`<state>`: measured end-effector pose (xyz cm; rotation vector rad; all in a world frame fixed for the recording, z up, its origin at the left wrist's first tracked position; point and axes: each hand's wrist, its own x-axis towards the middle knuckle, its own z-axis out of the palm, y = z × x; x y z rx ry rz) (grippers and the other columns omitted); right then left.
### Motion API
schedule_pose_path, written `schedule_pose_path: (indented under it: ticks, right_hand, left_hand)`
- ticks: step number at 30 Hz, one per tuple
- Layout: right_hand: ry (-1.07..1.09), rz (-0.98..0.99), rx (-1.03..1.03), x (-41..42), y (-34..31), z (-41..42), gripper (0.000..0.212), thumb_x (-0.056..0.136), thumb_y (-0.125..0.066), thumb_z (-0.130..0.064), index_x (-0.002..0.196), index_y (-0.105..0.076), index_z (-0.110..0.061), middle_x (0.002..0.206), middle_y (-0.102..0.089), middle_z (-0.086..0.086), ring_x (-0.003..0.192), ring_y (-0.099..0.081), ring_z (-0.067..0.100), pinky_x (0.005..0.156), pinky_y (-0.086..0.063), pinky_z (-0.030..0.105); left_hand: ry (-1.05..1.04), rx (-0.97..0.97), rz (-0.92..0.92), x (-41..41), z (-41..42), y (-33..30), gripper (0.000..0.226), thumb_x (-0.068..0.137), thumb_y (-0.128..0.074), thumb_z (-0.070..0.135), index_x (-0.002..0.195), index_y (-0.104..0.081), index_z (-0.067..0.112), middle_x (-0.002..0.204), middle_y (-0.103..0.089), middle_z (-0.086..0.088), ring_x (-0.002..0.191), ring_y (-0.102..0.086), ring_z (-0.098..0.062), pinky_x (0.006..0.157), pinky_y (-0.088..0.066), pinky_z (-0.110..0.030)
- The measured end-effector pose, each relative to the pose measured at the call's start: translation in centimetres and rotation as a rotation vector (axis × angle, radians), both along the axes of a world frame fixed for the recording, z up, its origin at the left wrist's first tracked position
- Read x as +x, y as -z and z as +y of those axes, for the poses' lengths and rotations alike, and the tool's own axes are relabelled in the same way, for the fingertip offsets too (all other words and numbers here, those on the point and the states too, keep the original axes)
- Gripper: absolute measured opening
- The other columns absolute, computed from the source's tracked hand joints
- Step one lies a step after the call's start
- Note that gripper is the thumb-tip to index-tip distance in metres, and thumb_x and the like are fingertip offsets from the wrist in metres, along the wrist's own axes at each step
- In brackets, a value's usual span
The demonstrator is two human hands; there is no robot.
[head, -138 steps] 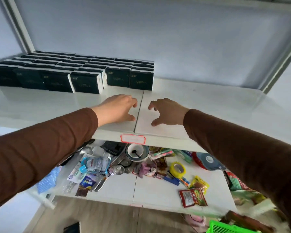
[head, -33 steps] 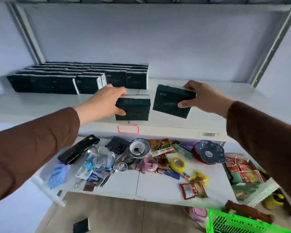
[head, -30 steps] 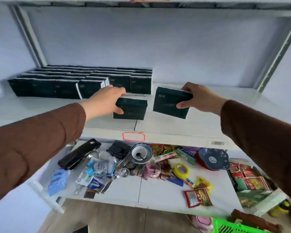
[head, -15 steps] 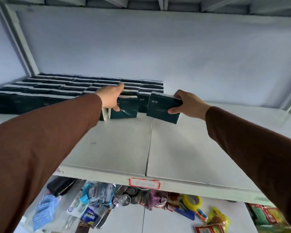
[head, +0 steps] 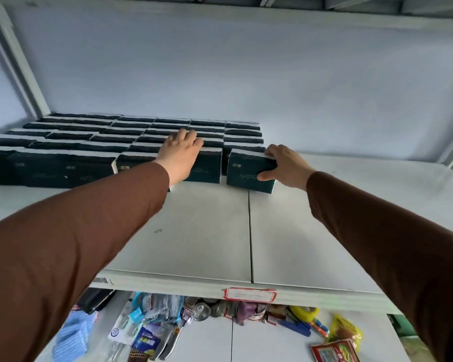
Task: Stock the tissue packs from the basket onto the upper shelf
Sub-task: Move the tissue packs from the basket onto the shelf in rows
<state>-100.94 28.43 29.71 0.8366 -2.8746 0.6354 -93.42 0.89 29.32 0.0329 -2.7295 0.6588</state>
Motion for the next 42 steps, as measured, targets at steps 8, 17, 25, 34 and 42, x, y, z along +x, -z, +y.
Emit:
schedule_pose_path:
  ticks: [8,17,25,34,42]
  right_hand:
    - [0.047,0.137,0.011,0.1,0.7,-2.6,0.060,0.075,-0.079,-0.027,0.125,-0.048,-0.015,0.121,-0.043,0.010,0.106,-0.050,0.030,0.089,-0.045,0.037]
    - [0.175,0.250,0.032,0.9,2.8,-5.1,0.060,0.074,-0.079,-0.030,0.122,-0.046,-0.016,0.125,-0.038,0.013,0.108,-0.049,0.038,0.087,-0.051,0.045]
    - [0.150,0.325,0.072,5.4,2.3,-2.5,0.067,0.076,-0.073,-0.044,0.134,-0.047,-0.024,0.134,-0.044,0.005,0.124,-0.040,0.027,0.095,-0.042,0.041]
    - [0.096,0.110,0.071,18.5,3.8,14.1,0.041,0.083,-0.068,-0.045,0.120,-0.057,-0.032,0.111,-0.061,-0.009,0.105,-0.053,0.017,0.083,-0.046,0.035]
    - [0.288,0.065,0.130,28.0,8.6,35.9,0.039,0.077,-0.068,-0.046,0.111,-0.059,-0.031,0.111,-0.063,-0.003,0.104,-0.057,0.023,0.082,-0.045,0.034]
  left_hand:
    - [0.166,0.221,-0.028,5.4,2.3,1.7,0.042,0.086,-0.065,0.031,0.121,-0.051,0.013,0.120,-0.054,-0.004,0.113,-0.050,-0.025,0.094,-0.045,-0.039]
    - [0.159,0.439,-0.224,8.6,5.0,2.6,0.050,0.087,-0.067,0.042,0.129,-0.053,0.020,0.126,-0.058,0.001,0.113,-0.058,-0.022,0.088,-0.051,-0.035]
    - [0.201,0.412,-0.253,10.3,6.9,1.9,0.048,0.085,-0.068,0.046,0.124,-0.057,0.020,0.125,-0.061,-0.001,0.112,-0.058,-0.025,0.087,-0.049,-0.035]
    - [0.427,0.449,-0.287,13.4,19.8,0.3,0.049,0.083,-0.071,0.048,0.124,-0.059,0.023,0.124,-0.062,0.002,0.110,-0.059,-0.022,0.089,-0.050,-0.035]
    - [0.735,0.523,-0.396,17.3,41.8,4.5,0.042,0.080,-0.074,0.042,0.116,-0.062,0.026,0.113,-0.065,0.001,0.102,-0.061,-0.023,0.080,-0.050,-0.036]
